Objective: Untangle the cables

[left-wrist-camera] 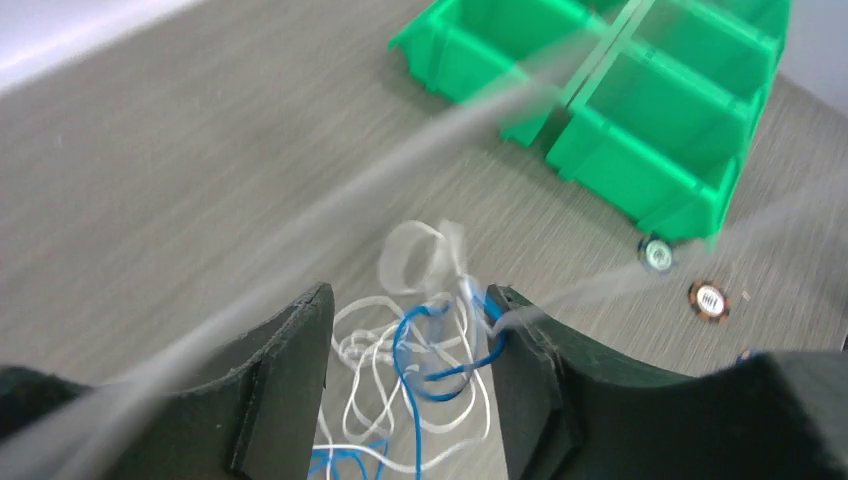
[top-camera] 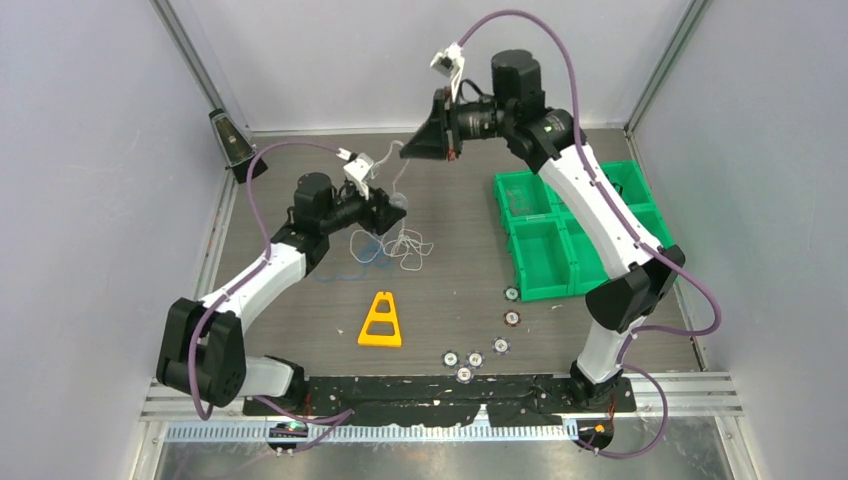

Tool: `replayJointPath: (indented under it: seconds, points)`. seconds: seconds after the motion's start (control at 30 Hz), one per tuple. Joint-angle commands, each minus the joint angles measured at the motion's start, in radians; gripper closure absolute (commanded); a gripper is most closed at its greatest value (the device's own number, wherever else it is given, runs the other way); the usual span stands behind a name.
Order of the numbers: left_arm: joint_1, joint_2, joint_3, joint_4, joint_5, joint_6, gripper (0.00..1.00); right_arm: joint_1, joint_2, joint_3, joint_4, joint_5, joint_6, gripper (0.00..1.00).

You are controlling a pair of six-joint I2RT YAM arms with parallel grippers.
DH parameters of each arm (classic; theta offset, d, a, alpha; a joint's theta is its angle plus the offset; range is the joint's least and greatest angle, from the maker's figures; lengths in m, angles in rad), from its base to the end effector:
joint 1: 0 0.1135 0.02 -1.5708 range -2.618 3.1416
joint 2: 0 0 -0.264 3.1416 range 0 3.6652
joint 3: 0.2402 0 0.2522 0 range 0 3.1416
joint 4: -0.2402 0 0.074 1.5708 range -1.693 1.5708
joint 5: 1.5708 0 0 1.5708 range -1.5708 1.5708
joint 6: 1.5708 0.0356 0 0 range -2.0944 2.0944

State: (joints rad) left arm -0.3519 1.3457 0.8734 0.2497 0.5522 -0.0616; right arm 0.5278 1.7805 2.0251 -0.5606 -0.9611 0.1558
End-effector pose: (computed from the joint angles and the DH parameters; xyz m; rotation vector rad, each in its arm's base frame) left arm 0.2829 -0.1238 0.2898 0.6576 1.7066 -0.7872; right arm 0.3203 0.2205 0.4599 -1.0273 1.6853 1.3555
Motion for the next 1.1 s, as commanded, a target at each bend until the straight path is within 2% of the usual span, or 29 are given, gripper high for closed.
replayJointPath:
  seconds: [0.0, 0.2, 0.3, 0.4, 0.57, 0.67, 0.7, 0.77, 0.8, 0.9, 1.07]
  points:
    - [0.040, 0.012, -0.086, 0.001, 0.038, -0.018, 0.45, -0.039, -0.046, 0.140, 0.179, 0.018, 0.205, 0.95]
    - [0.066, 0.046, -0.131, -0.013, 0.014, -0.055, 0.62, -0.091, 0.029, 0.358, 0.375, 0.046, 0.452, 0.95]
    - [0.096, 0.052, -0.139, -0.036, 0.006, -0.070, 0.65, -0.126, 0.058, 0.444, 0.450, 0.076, 0.575, 0.95]
    - [0.125, 0.048, -0.153, -0.065, -0.010, -0.063, 0.72, -0.155, 0.056, 0.485, 0.498, 0.141, 0.602, 0.95]
    - [0.166, 0.037, -0.154, -0.085, -0.020, -0.092, 0.99, -0.171, 0.031, 0.469, 0.530, 0.183, 0.611, 0.94]
    - [0.171, 0.002, -0.151, -0.082, 0.015, -0.075, 1.00, -0.172, 0.021, 0.447, 0.533, 0.182, 0.608, 0.95]
    - [0.172, -0.019, -0.148, -0.082, 0.066, -0.050, 0.92, -0.171, 0.019, 0.431, 0.533, 0.177, 0.606, 0.95]
    - [0.170, -0.082, -0.139, -0.070, 0.133, -0.032, 0.57, -0.172, 0.007, 0.394, 0.531, 0.172, 0.605, 0.95]
    - [0.167, -0.114, -0.133, -0.056, 0.152, -0.038, 0.50, -0.171, 0.003, 0.380, 0.532, 0.171, 0.607, 0.95]
    - [0.136, -0.187, -0.083, -0.050, 0.192, -0.025, 0.40, -0.170, -0.011, 0.316, 0.553, 0.162, 0.623, 0.95]
    - [0.066, -0.181, 0.031, -0.048, 0.171, -0.001, 0.38, -0.162, -0.007, 0.304, 0.591, 0.157, 0.643, 0.95]
